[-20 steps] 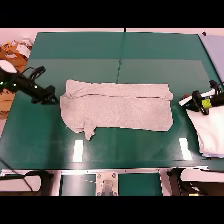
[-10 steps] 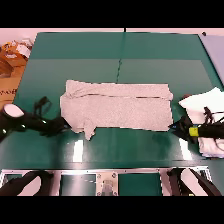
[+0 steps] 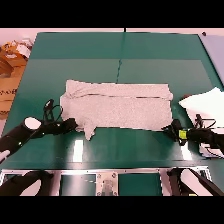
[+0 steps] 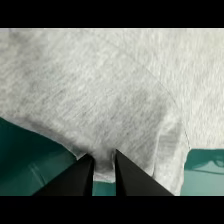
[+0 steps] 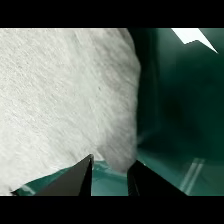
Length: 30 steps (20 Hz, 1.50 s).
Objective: Fold the shirts.
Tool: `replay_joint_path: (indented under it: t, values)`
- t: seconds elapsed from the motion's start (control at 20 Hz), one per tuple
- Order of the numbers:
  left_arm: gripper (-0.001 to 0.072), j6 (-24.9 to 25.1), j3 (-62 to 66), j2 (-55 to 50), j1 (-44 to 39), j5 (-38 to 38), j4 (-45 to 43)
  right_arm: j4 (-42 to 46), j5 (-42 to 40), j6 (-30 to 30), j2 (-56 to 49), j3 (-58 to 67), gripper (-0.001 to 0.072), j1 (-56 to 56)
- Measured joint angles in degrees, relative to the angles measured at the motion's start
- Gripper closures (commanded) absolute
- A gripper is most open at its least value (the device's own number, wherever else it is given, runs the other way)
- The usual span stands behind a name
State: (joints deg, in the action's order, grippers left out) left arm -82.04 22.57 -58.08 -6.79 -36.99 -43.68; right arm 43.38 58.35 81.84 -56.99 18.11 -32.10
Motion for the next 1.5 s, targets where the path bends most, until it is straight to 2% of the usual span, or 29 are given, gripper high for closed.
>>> replay_joint_path:
  t: [0.15,0.2,0.25,0.3,0.35,0.5,0.75,1.0,1.05,1.1,1.15,1.2,1.25,1.5]
  values:
    - [0.0531,0.1,-0.2,-0.7,-0.4,-0.4,1.6,-4.1,-2.3,-2.4,-3.1,0.2,0.0464,2.1]
    - [0.0677,0.4,-0.2,-0.8,-0.5,-1.2,1.8,-4.7,-2.8,-2.9,-3.7,0.3,0.0467,2.4]
    - [0.0687,0.9,0.0,-0.9,-0.6,-2.3,1.9,-5.0,-3.1,-3.5,-4.1,0.5,0.0545,2.6]
    - [0.0687,1.5,0.4,-0.9,-0.6,-3.4,1.9,-5.0,-3.7,-4.1,-4.5,0.7,0.0653,2.7]
    - [0.0687,1.9,1.2,-1.0,-0.7,-4.5,1.7,-4.5,-4.1,-4.6,-4.8,0.9,0.0701,2.8]
    - [0.0687,2.0,5.8,-1.0,-0.7,-8.7,-2.2,-1.3,-2.3,-5.3,-5.1,2.8,0.0702,2.9]
    - [0.0687,-1.5,17.3,-1.0,-0.7,-22.0,-14.6,6.9,8.5,-2.4,-5.2,10.4,0.0702,3.0]
    - [0.0684,-2.7,22.3,-1.0,-0.7,-30.6,-19.1,10.4,15.8,0.0,-5.2,17.7,0.0701,3.0]
    - [0.0512,-2.8,22.7,-1.0,-0.7,-31.9,-19.4,10.7,16.5,0.1,-5.3,18.4,0.0699,3.0]
    - [0.0179,-2.8,22.9,-1.0,-0.7,-32.8,-19.7,11.0,17.0,0.2,-5.3,18.8,0.0634,3.0]
    - [0.0062,-3.0,23.1,-1.0,-0.7,-33.4,-19.9,11.1,17.2,0.3,-5.3,19.0,0.0499,3.0]
    - [0.0068,-3.3,23.3,-1.1,-0.7,-33.6,-20.0,11.3,17.4,0.3,-5.3,19.1,0.0380,3.0]
    - [0.0068,-3.3,23.4,-1.1,-0.7,-33.8,-20.3,11.6,17.4,0.4,-5.3,19.1,0.0339,3.0]
    - [0.0068,-3.4,22.9,-1.0,-0.6,-36.4,-26.4,15.6,17.5,1.5,-5.3,19.1,0.0345,3.0]
